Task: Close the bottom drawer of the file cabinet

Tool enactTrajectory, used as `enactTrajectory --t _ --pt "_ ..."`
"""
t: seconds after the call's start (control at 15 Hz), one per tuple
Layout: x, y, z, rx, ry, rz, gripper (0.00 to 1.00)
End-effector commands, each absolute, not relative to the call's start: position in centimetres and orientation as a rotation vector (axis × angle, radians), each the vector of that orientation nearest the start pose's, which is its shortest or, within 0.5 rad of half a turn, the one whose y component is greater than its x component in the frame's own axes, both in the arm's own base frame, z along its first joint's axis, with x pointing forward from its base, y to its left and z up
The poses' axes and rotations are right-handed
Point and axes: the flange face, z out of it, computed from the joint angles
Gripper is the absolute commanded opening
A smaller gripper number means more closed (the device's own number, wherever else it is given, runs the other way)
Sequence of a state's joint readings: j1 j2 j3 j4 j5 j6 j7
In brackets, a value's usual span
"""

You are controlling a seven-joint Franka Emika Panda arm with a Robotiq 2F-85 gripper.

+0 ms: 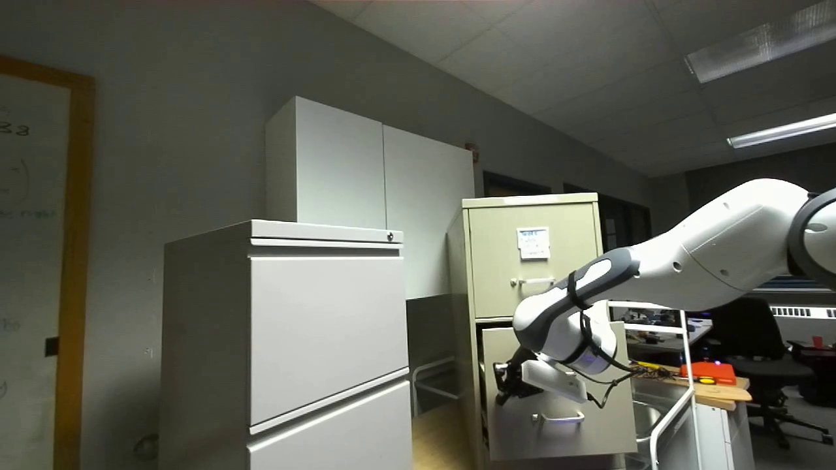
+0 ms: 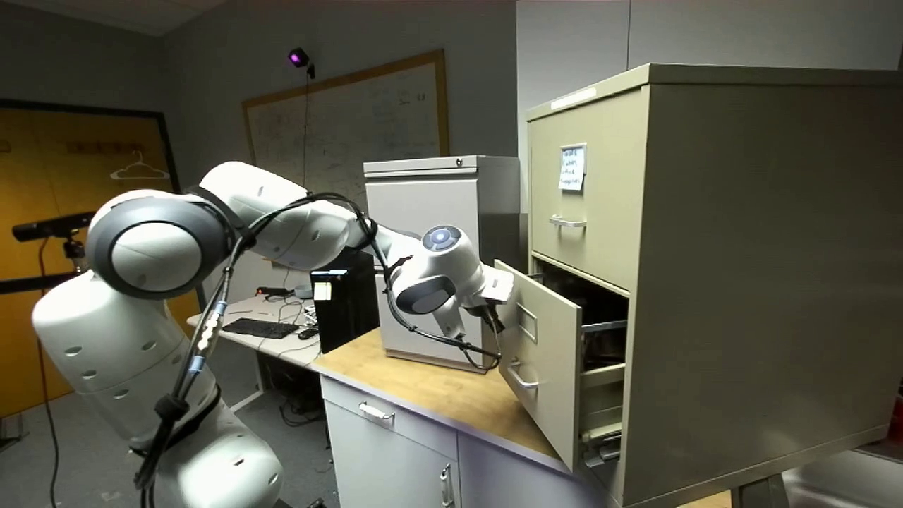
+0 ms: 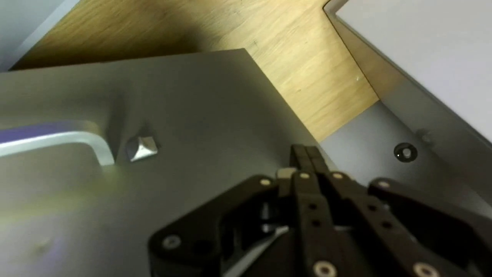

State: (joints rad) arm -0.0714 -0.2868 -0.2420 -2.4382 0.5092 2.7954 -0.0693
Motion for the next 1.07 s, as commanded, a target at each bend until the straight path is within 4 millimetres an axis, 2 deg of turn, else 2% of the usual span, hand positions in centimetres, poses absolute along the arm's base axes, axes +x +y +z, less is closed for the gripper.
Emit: enactTrajectory --t 0.0,0.33,1.0 --pt "46.2 -21.1 47.3 -2.443 1.114 -1.056 0.0" --pt "47.6 -23.7 47.5 -2.28 1.256 -1.062 0.0" --pt "54.9 -28.6 46.9 -2.018 1.459 -1.118 0.0"
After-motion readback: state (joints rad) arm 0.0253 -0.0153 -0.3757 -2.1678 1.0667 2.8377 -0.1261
